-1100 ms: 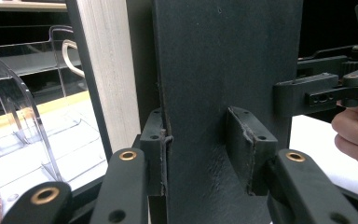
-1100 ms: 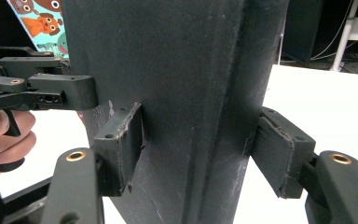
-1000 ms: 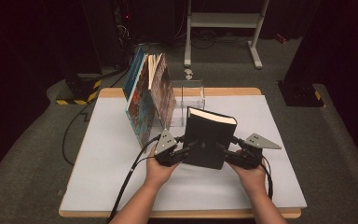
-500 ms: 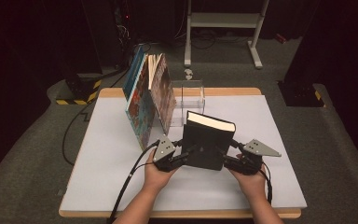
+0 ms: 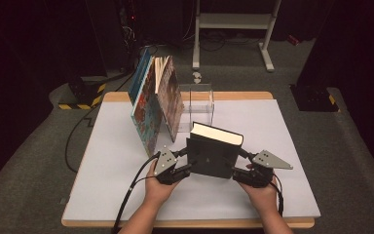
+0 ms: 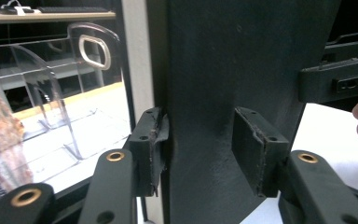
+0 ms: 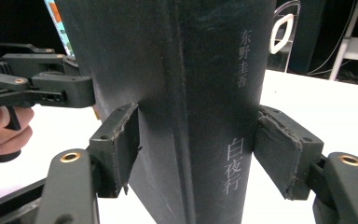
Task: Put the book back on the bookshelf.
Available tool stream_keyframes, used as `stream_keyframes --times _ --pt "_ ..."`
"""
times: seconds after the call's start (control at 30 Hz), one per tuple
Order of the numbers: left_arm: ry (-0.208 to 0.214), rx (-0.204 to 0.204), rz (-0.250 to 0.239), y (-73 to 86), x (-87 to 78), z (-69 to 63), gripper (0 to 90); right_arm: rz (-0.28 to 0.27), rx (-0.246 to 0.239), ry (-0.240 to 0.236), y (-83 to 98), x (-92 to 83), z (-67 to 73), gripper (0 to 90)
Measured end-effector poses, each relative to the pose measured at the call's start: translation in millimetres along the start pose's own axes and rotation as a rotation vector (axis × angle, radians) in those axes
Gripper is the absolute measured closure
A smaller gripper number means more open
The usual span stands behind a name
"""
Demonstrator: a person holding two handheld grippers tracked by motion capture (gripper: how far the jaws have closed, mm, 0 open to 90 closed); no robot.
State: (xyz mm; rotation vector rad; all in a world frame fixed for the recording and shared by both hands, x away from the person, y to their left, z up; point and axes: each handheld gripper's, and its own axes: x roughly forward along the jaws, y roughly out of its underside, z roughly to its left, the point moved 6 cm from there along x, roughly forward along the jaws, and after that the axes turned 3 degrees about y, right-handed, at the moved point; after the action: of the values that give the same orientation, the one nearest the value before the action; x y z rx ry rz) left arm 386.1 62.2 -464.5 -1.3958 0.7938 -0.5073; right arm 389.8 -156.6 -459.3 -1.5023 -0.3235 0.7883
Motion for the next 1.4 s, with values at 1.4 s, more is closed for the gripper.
stream_keyframes --times 1.4 --pt "-0.285 -0.195 0.051 57.1 -114.8 87.7 39.7 -0.027 -0.091 -0.172 -29.7 3.0 10.0 50.7"
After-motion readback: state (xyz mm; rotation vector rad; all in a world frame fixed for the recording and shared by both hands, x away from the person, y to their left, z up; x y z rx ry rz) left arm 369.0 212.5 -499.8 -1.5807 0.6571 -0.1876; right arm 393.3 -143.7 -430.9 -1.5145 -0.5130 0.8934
